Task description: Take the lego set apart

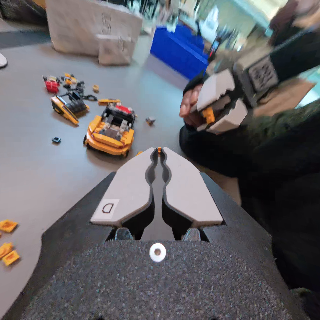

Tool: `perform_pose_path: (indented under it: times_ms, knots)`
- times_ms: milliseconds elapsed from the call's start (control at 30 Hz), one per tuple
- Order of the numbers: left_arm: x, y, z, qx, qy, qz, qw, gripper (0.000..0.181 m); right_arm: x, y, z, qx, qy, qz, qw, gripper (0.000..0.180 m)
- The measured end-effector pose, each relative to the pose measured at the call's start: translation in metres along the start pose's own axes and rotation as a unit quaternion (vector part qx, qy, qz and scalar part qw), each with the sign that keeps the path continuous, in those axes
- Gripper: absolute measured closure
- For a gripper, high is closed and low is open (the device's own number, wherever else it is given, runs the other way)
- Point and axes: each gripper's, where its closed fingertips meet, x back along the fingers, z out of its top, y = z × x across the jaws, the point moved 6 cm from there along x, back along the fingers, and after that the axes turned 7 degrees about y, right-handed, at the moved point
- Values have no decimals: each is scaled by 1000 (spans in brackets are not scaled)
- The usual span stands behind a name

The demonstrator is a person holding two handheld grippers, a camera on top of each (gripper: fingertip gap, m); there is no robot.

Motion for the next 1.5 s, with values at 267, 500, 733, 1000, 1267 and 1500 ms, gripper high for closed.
perform_pose_path:
  times_ms: [267, 500, 733, 1000, 1267, 1500]
  knots:
    - [-7, 12, -8, 31, -18, -73, 997, 163, -5, -13, -6, -14, 19, 52, 998, 162]
    - [-8, 15, -7, 113, -1, -130, 985, 165, -7, -17, -9, 8, 20, 57, 998, 162]
    - [-3, 25, 1, 93, 26, -160, 982, 166, -17, -33, -24, 31, -38, 95, 994, 162]
    - [-4, 19, -4, 99, 7, -141, 985, 167, -15, -28, -21, 12, -19, 84, 996, 162]
    - [-19, 33, -7, 243, 37, -245, 938, 166, -13, -27, -10, 23, 31, 68, 997, 162]
    - [-26, 36, -13, 287, 33, -270, 918, 171, -14, -29, -10, 40, 28, 64, 997, 162]
